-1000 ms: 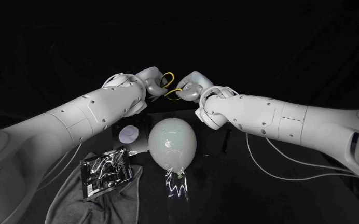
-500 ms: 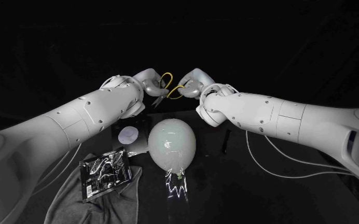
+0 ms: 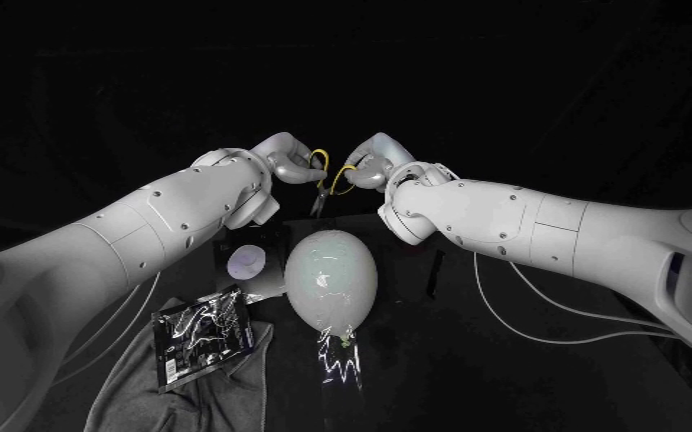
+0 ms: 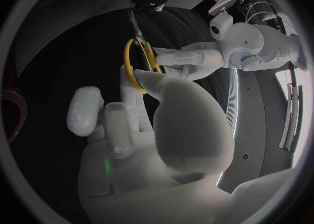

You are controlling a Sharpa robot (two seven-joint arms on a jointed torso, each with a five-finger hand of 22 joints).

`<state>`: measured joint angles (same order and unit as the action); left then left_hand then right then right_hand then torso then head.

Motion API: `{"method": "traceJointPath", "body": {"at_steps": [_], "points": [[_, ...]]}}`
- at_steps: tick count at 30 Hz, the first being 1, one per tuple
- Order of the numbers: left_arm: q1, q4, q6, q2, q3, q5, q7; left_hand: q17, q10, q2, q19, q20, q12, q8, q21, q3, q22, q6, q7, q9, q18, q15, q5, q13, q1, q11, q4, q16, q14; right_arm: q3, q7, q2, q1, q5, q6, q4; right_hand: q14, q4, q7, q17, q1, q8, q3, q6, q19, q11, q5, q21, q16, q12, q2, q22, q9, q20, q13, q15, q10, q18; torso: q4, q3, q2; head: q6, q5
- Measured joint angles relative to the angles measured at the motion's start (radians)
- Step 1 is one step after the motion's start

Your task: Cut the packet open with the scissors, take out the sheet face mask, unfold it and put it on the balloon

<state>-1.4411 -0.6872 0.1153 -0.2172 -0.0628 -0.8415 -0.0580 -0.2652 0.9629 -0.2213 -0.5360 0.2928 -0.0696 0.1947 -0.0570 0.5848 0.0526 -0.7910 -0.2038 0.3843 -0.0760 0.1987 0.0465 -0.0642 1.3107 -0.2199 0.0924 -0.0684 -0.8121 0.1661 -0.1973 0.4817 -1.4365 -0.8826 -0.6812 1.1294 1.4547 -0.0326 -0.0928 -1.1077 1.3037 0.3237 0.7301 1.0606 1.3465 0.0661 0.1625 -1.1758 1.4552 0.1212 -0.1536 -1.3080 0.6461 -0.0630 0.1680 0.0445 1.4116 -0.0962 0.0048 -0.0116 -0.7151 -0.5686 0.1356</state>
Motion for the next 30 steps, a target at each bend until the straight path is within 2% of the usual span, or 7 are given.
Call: {"method": "traceJointPath", "body": {"at_steps": [7,12,16,18,24,28,30], "points": [[0.000,0.011,-0.039,0.001,0.000,0.095,-0.018,0.005,0.005,0.039,0.020,-0.005,-0.006,0.005,0.004,-0.006,-0.001,-0.012,0.000,0.000,0.000,0.000,0.000,-0.002,0.047,0.005,-0.001,0.000,0.010,0.000,-0.002,0.001,0.000,0.001,-0.002,0.002,0.000,0.003,-0.001,0.000,-0.002,0.000,0.002,-0.001,0.000,0.000,-0.001,0.000,0.000,0.000,0.002,0.001,0.002,0.000,0.001,0.000,0.000,0.005,-0.0001,0.0000,0.000,0.002,0.001],[0.000,0.013,-0.063,0.002,0.000,0.140,-0.030,0.005,0.052,0.121,0.020,-0.005,-0.028,0.046,0.004,0.048,-0.001,-0.075,-0.008,0.016,0.000,-0.011,0.000,-0.004,0.105,0.036,-0.020,-0.006,-0.001,0.000,-0.002,0.001,0.000,0.002,-0.002,0.005,0.002,0.004,0.000,0.000,-0.002,-0.001,0.001,-0.003,0.000,0.000,-0.003,0.000,0.000,-0.003,0.002,0.001,0.003,0.000,0.001,-0.001,0.000,0.005,-0.0001,0.0000,0.000,0.002,0.001],[0.000,0.012,-0.080,0.002,0.001,0.159,-0.038,0.004,0.107,0.152,0.015,-0.009,-0.043,0.073,0.004,0.071,0.000,-0.113,0.000,0.029,-0.001,-0.030,0.000,-0.006,0.123,0.052,-0.029,-0.022,-0.025,0.000,-0.002,0.000,0.000,0.002,-0.003,0.004,0.002,0.004,0.000,0.000,-0.002,-0.001,0.001,-0.003,0.000,0.000,-0.004,0.000,0.000,-0.003,0.002,0.001,0.003,0.000,0.001,-0.002,0.000,0.005,-0.0001,-0.0002,0.000,0.002,0.001],[0.000,0.012,-0.086,0.002,0.001,0.163,-0.041,0.001,0.132,0.161,-0.004,-0.004,-0.048,0.085,0.004,0.077,0.002,-0.127,0.008,0.035,-0.016,-0.037,0.000,-0.006,0.125,0.059,-0.034,-0.031,-0.043,0.000,-0.002,0.000,0.000,0.002,-0.003,0.003,0.002,0.004,0.002,0.000,-0.002,-0.002,0.001,-0.001,0.000,-0.001,-0.005,0.001,0.000,-0.003,0.002,0.000,0.003,0.000,0.001,-0.002,-0.001,0.005,-0.0001,-0.0004,0.000,0.002,0.001],[0.000,0.013,-0.098,0.001,0.001,0.171,-0.046,-0.002,0.166,0.162,-0.038,-0.005,-0.055,0.106,-0.004,0.085,0.006,-0.145,0.016,0.050,-0.016,-0.048,0.000,-0.005,0.124,0.075,-0.037,-0.039,-0.064,0.000,-0.002,0.002,0.000,0.002,-0.010,0.002,0.002,0.004,0.003,-0.002,-0.003,0.002,0.001,-0.001,0.000,-0.002,-0.007,0.001,-0.001,0.000,0.002,0.000,0.002,0.000,0.000,-0.002,-0.002,0.005,-0.0001,-0.0004,0.000,0.004,0.002],[0.000,0.013,-0.104,-0.001,0.001,0.172,-0.046,0.005,0.150,0.139,-0.035,-0.002,-0.029,0.108,-0.004,0.077,0.005,-0.128,-0.001,0.061,-0.016,-0.034,0.000,0.003,0.102,0.060,-0.044,-0.028,-0.049,0.000,-0.001,0.003,0.000,0.002,-0.015,0.002,0.002,0.004,0.003,-0.003,-0.003,0.002,0.001,-0.001,0.000,-0.002,-0.008,0.001,-0.001,0.000,0.002,0.000,0.002,0.000,0.001,-0.002,-0.002,0.005,-0.0001,-0.0005,0.000,0.005,0.003],[0.000,0.013,-0.107,-0.002,0.001,0.173,-0.046,0.009,0.130,0.104,-0.003,0.000,-0.013,0.095,-0.004,0.050,0.001,-0.104,-0.009,0.060,-0.016,-0.029,0.000,0.004,0.079,0.045,-0.034,-0.021,-0.033,0.000,-0.001,0.003,0.000,0.003,-0.016,0.003,0.003,0.005,0.003,-0.003,-0.003,0.002,0.000,-0.001,0.000,-0.002,-0.008,0.001,-0.001,0.000,0.002,0.000,0.002,0.000,0.001,-0.003,-0.002,0.005,-0.0001,-0.0005,0.000,0.004,0.004]]}}
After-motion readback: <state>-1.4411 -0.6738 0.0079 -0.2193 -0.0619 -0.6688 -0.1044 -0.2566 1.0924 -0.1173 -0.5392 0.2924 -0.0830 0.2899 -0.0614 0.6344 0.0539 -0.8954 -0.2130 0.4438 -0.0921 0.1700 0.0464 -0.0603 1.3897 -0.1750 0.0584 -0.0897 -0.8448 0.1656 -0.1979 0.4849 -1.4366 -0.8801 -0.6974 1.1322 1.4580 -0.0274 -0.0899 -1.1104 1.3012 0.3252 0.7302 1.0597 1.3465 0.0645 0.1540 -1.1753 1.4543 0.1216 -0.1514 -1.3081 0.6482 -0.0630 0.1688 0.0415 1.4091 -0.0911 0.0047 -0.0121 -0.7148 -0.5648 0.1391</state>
